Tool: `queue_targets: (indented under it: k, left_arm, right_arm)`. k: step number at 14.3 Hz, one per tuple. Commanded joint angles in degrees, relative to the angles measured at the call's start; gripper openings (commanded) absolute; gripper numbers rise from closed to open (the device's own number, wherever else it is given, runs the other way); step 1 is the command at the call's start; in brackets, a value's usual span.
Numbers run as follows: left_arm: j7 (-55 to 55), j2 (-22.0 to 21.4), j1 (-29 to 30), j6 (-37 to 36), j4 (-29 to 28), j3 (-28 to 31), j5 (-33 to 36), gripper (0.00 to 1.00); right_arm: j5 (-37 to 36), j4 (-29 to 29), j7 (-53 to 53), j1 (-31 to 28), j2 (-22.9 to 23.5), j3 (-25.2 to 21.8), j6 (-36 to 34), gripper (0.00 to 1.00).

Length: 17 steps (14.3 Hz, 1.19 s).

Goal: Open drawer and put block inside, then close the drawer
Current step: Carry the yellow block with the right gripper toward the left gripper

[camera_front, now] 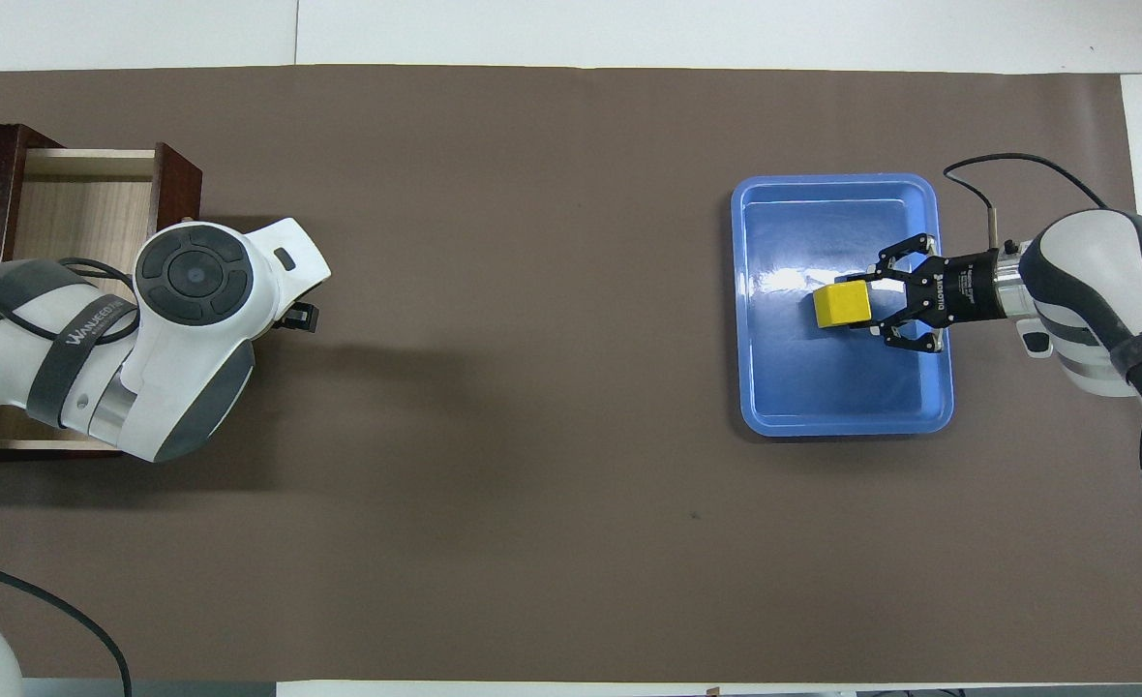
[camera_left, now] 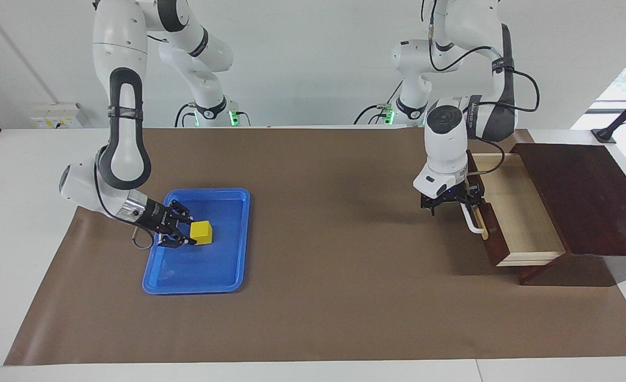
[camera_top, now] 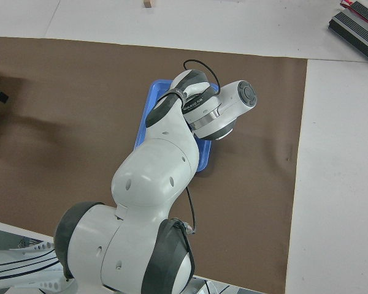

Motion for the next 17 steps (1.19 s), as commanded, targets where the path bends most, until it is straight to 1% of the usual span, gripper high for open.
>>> queue_targets:
  k: [1,4,6,7,8,9,10,13,14,15,16,17]
  left_arm:
    - [-0.8,0.9,-1.2,-4.7,4.5,0.2,-1.5,1.0]
    - [-0.5,1.4,-1.3,-11.4,10.8,0.2,-2.1,1.0]
    - [-1.0,1.6,-1.6,-13.4,13.2,0.3,-5.7,1.0]
    - [-1.2,1.4,-1.7,-16.0,15.7,0.3,-7.3,1.0]
    - [-4.0,1.7,-1.8,-20.3,19.8,0.4,-9.4,1.0]
    - [-8.8,1.7,-1.8,-23.4,22.8,0.3,-11.6,1.0]
    - [-13.7,1.1,-1.7,-24.5,24.3,0.4,-14.3,1.0]
    - [-23.6,-0.5,-1.2,-26.8,27.0,0.9,-20.8,1.0]
    - [-29.8,-0.4,-1.1,-26.4,27.0,0.9,-23.7,1.0]
    - [-38.8,-0.5,-1.0,-25.4,27.0,1.1,-27.2,1.0]
    - [-47.7,-0.6,-1.0,-22.8,26.3,1.1,-29.0,1.0]
    - [-55.6,-1.2,-1.1,-19.4,24.6,1.1,-29.0,1.0]
  right_arm:
    - [0.9,4.5,-0.2,0.5,-0.7,0.1,-3.1,0.0]
    - [0.6,7.8,4.2,2.7,-0.7,0.0,-3.6,0.0]
    - [0.7,9.3,6.7,5.1,-0.5,0.1,-3.1,0.0]
    - [0.7,10.3,9.9,7.5,-0.4,0.0,-2.9,0.0]
    - [0.7,11.2,14.0,9.9,-0.4,0.0,-2.8,0.0]
    - [0.6,11.9,17.8,11.8,-0.5,0.0,-2.1,0.0]
    - [0.7,12.0,20.7,14.3,-0.5,0.0,-0.9,0.0]
    - [0.7,12.0,27.1,21.3,-0.4,0.0,4.9,0.0]
    - [0.7,11.9,28.4,23.1,-0.4,0.0,6.6,0.0]
    - [0.7,12.0,30.6,25.8,-0.3,0.1,8.6,0.0]
    - [0.6,12.0,33.7,28.0,-0.1,0.0,10.7,0.0]
    - [0.7,12.2,36.6,30.1,0.1,0.0,12.2,0.0]
